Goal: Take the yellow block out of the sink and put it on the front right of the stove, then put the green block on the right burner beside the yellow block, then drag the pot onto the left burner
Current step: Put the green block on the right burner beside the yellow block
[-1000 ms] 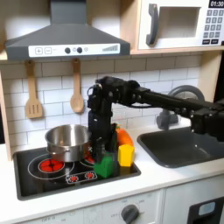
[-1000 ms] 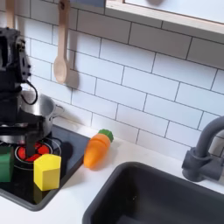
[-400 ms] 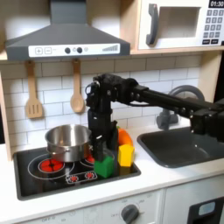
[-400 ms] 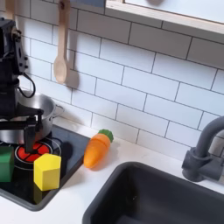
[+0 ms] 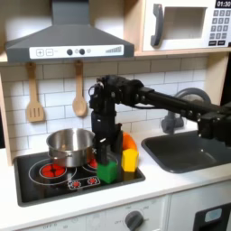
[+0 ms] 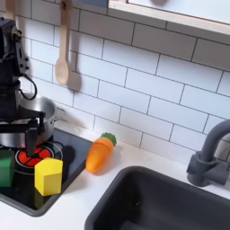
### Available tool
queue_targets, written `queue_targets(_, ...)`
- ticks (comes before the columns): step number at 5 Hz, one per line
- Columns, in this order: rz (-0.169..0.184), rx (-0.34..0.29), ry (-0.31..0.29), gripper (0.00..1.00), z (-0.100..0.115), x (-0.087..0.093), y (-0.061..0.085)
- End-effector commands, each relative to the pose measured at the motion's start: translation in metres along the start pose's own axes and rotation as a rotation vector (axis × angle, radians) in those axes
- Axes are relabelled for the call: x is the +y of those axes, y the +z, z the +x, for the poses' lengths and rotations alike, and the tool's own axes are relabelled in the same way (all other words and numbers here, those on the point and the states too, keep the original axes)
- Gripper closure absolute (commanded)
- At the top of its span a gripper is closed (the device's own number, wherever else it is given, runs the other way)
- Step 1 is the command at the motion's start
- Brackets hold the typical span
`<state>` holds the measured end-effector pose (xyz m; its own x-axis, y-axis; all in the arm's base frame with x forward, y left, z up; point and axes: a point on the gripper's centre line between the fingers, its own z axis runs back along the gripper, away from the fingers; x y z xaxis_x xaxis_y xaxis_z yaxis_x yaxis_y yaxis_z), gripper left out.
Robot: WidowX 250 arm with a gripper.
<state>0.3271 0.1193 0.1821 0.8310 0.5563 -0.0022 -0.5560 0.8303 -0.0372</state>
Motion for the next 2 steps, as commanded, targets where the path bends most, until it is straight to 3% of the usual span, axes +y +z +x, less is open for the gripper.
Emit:
queue_targets(1,-0.057,-0.082,0.022,0.00,0.023,-0.011,0.033)
queue_targets(2,-0.066,-0.098,0.061,0.00,0.035,-0.007,0.036)
